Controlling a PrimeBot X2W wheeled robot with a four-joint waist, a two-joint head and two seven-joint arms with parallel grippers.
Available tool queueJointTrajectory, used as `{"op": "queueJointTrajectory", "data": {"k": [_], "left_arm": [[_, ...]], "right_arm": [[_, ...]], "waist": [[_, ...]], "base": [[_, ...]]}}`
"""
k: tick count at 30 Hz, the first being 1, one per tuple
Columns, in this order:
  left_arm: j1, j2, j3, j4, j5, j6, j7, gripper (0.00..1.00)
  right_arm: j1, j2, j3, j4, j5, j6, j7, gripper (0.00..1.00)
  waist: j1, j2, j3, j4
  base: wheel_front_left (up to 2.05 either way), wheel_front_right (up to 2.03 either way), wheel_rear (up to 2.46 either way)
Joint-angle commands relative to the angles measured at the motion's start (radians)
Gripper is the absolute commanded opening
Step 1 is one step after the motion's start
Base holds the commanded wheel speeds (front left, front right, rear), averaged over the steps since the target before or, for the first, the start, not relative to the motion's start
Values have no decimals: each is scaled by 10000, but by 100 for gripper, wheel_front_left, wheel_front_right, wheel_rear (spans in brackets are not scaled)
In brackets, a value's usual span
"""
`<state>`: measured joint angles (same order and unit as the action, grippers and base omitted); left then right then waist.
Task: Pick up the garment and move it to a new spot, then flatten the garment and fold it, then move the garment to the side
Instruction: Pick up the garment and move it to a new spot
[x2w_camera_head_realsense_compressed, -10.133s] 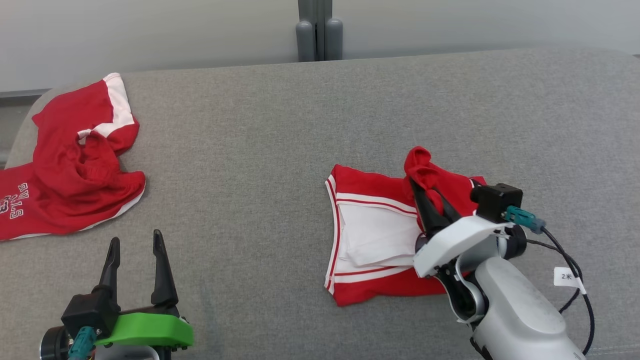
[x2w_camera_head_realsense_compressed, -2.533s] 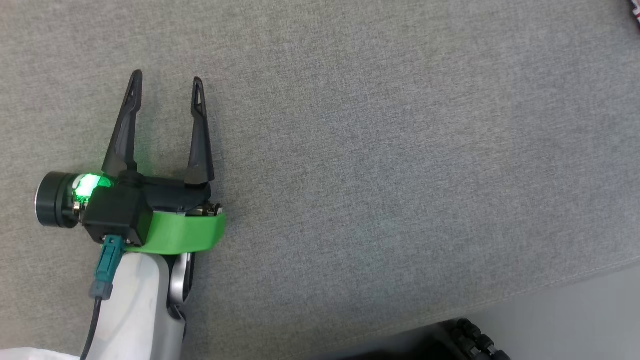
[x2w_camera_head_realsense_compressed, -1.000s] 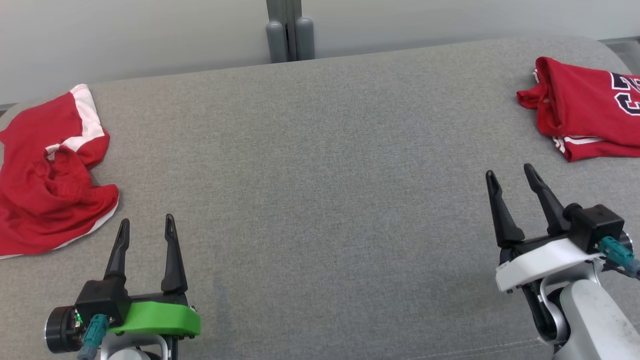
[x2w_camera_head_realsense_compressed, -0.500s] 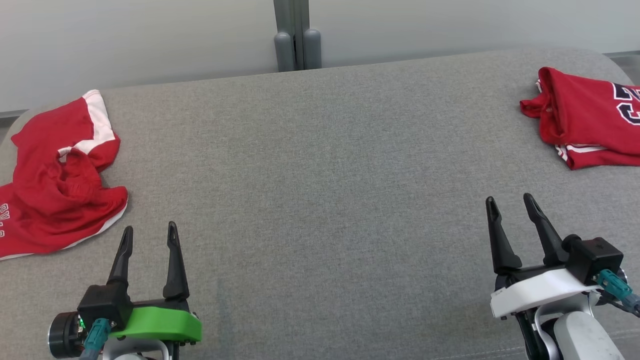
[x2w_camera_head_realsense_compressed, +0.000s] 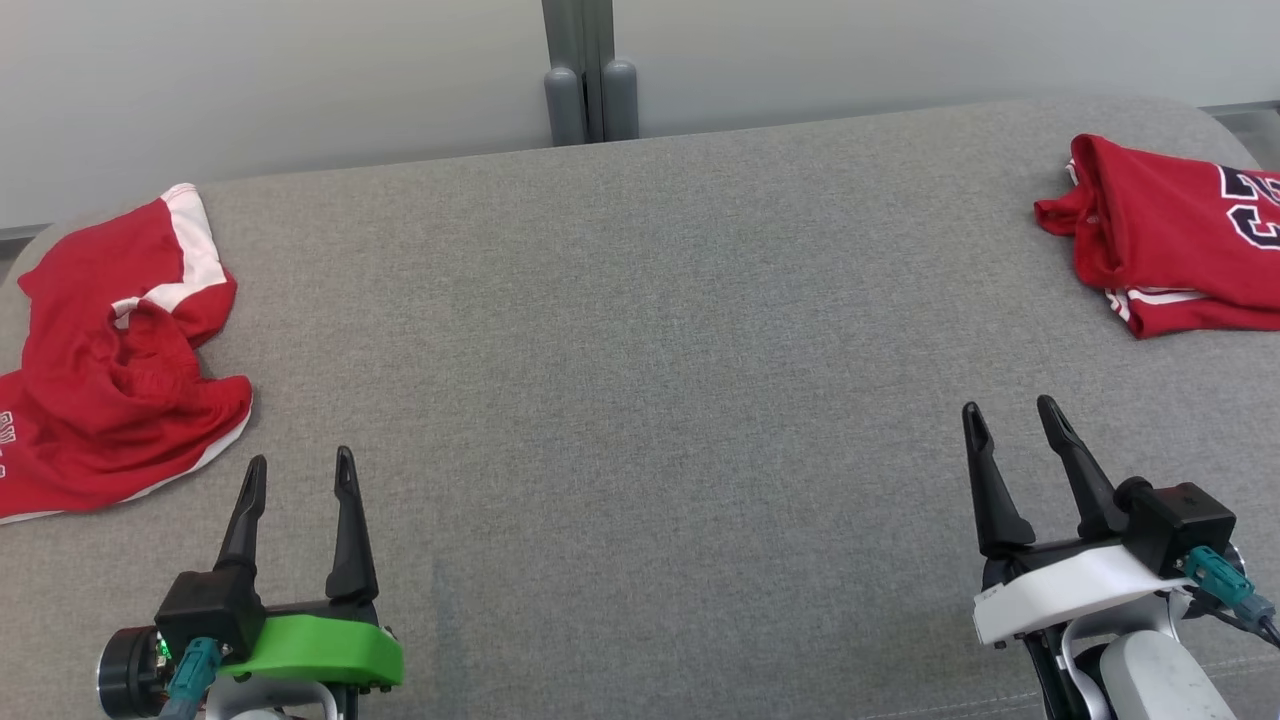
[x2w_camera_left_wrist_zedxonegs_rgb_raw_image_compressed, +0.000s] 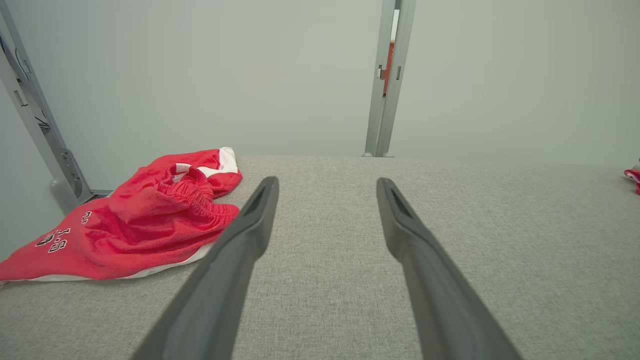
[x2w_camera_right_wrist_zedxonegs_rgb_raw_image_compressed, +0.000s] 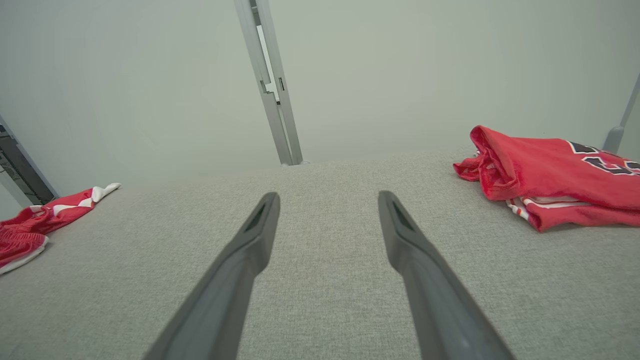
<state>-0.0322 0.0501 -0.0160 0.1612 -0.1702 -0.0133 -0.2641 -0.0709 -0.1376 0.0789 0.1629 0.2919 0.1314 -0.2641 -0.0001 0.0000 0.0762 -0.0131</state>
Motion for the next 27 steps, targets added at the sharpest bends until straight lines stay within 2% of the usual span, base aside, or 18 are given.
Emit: {"op": "queueJointTrajectory", "data": {"k": [1,16,27], "left_arm": [[57,11,26,-4,64,-29,2,100],[43,11,98,-13,85,-10,2,100],[39,12,225,-39,33,46,2,100]], "right_arm": [[35,8,18,29,-67,-17,-1,100],[81,17,-102,-18,-95,-17,-1,100],[76,-40,-62,-88,-124,-17,-1,100]], "waist": [[1,0,0,-3],[1,0,13,328],[1,0,133,1395]], "base": [[0,0,0],[0,0,0],[0,0,0]]}}
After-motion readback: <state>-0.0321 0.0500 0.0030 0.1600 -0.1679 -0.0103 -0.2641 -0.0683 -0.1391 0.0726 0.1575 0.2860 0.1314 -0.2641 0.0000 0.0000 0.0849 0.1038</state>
